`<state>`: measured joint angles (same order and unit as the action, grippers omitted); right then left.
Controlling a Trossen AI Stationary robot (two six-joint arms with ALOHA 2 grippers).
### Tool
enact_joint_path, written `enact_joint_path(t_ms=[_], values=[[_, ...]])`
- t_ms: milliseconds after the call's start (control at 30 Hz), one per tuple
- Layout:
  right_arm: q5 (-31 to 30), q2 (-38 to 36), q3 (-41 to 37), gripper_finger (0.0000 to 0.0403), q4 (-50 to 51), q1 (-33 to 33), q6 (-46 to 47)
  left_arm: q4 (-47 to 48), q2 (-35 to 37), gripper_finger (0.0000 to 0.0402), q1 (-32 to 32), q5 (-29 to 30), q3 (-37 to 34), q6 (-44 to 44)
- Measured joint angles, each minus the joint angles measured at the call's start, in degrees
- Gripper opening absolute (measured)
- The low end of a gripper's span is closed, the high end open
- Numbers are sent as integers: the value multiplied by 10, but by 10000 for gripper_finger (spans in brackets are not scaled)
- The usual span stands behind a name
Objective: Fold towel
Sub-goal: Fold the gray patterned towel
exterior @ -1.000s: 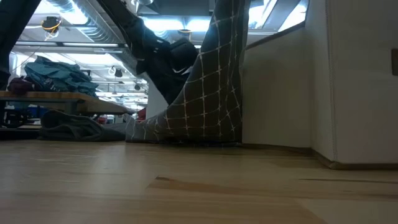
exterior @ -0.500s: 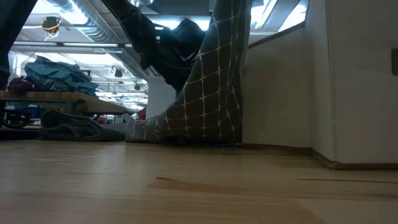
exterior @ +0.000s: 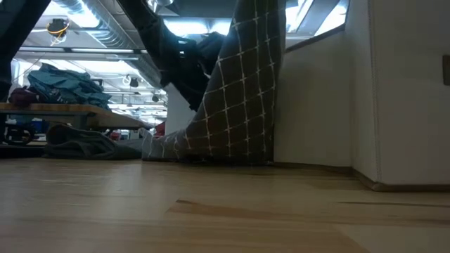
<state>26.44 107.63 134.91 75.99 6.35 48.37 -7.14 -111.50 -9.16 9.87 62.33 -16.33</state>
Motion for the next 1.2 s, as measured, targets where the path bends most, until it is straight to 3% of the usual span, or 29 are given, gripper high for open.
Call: enact_joint_path(t_ms=[200, 400, 567, 967, 1100, 1200], values=[[0, 0, 0, 1, 0, 0, -5, -25, 1, 116, -7, 0, 0, 0], [0, 0, 0, 1, 0, 0, -5, -2, 1, 88, 1, -2, 0, -14], [0, 0, 0, 1, 0, 0, -5, -22, 1, 108, 10, -9, 0, -16], [0, 0, 0, 1, 0, 0, -4, -27, 1, 209, 40, -37, 0, -19], [0, 0, 0, 1, 0, 0, -5, -32, 0, 213, 43, -37, 0, 0], [0, 0, 0, 1, 0, 0, -4, -45, -6, 194, 42, -32, 0, 24]])
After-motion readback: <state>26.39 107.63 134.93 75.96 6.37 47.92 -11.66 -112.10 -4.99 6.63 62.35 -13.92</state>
